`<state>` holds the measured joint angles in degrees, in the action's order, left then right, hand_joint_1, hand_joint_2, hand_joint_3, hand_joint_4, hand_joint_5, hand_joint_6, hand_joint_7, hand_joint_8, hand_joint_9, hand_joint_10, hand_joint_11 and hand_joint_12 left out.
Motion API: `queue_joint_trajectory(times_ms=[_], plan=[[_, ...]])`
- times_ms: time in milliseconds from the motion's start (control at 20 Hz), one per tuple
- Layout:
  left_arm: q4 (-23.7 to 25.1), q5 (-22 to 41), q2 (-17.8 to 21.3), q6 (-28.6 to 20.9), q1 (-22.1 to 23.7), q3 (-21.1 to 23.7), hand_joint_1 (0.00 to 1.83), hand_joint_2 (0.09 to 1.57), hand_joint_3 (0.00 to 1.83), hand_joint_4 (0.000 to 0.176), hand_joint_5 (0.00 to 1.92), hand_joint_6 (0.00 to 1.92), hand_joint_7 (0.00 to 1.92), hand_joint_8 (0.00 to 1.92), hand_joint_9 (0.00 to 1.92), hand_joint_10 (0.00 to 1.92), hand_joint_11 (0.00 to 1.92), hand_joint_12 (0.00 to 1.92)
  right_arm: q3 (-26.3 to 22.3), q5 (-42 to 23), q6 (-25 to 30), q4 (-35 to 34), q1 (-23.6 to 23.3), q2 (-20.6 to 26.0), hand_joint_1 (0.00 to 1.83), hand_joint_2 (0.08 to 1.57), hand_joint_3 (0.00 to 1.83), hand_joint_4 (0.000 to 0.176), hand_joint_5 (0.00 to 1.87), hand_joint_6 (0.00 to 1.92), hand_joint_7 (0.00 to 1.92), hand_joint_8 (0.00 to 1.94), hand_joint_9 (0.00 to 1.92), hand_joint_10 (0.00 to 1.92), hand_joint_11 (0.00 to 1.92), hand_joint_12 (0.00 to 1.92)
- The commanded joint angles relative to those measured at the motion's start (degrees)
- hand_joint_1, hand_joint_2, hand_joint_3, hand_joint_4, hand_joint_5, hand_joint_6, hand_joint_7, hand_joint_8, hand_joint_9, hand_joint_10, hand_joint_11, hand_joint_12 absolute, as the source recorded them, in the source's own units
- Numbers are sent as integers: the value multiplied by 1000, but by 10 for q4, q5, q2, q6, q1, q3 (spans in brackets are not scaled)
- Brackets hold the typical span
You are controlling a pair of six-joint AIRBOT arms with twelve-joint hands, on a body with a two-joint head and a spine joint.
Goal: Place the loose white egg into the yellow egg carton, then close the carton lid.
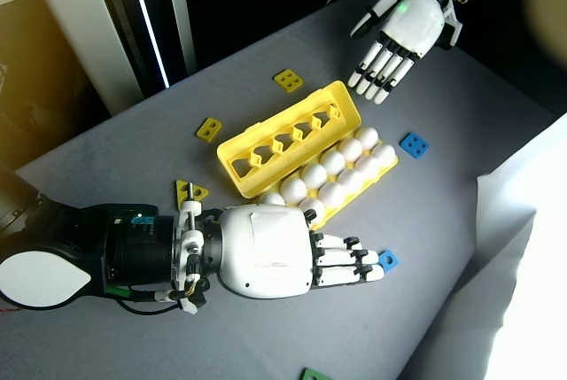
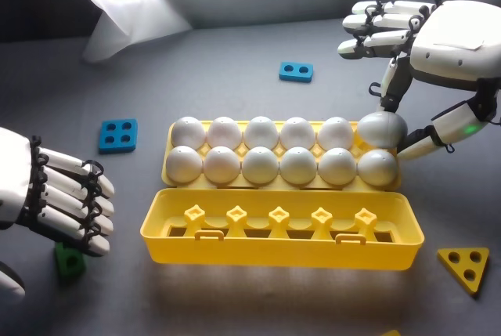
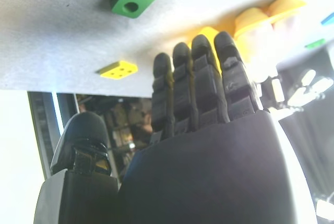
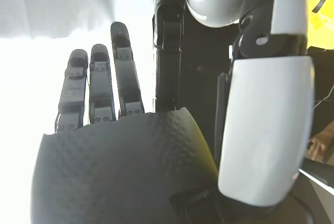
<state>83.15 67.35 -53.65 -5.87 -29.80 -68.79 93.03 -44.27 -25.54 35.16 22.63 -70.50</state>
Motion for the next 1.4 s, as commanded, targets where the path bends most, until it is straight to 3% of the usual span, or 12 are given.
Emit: queue_joint_trajectory(times_ms=[0,200,350,600,650,750,1000,1100,1150,1350], plan=[[-36,30,11,-2,-1,-5,0,1322,0,0,314,0,270,1,225,0,0,385,1,-53,-3,-33,-8,4,1123,947,0,176,1495,46,297,3,53,7,0,0],[-36,30,10,-2,-1,-3,0,1328,0,0,324,5,282,4,246,3,0,494,1,-53,-16,-43,-8,1,1121,949,0,176,1494,45,294,4,42,1,0,0],[-36,30,11,-2,-1,-1,0,1323,0,0,308,0,251,2,209,0,0,369,1,-53,-16,-43,-6,-1,1119,951,0,176,1493,45,288,0,45,1,0,0],[-36,27,11,-1,-3,1,0,1320,0,0,287,0,238,1,198,1,0,331,1,-53,-16,-45,-5,-2,1117,952,1,176,1491,44,288,0,44,2,0,0],[-36,27,11,-1,-3,1,0,1324,0,0,316,1,276,2,239,3,0,457,0,-54,-16,-45,-5,-2,1118,950,0,176,1492,45,310,9,55,6,0,0],[-36,27,11,-1,-4,1,0,1330,2,0,271,11,238,15,188,10,0,308,-1,-54,-16,-45,-4,-2,1118,952,0,176,1492,45,307,6,67,10,0,0],[-36,25,11,-1,-6,0,0,1329,0,0,339,6,296,8,238,6,0,379,-1,-54,-17,-46,-2,-2,1120,949,0,176,1493,46,293,0,62,5,0,0],[-35,25,10,-1,-5,0,0,1332,0,0,370,3,340,4,285,6,0,506,-2,-54,-17,-46,-2,-2,1118,949,0,176,1493,46,284,2,59,4,0,0],[-35,25,10,-1,-5,-1,0,1325,0,0,342,3,308,3,255,5,0,429,-2,-54,-17,-46,-2,-2,1117,951,0,176,1491,46,285,2,61,4,0,0],[-34,25,10,-1,-5,0,0,1321,0,0,362,9,325,9,274,8,0,466,-3,-54,-17,-46,1,-2,1112,952,1,176,1484,41,283,1,60,3,0,0]])
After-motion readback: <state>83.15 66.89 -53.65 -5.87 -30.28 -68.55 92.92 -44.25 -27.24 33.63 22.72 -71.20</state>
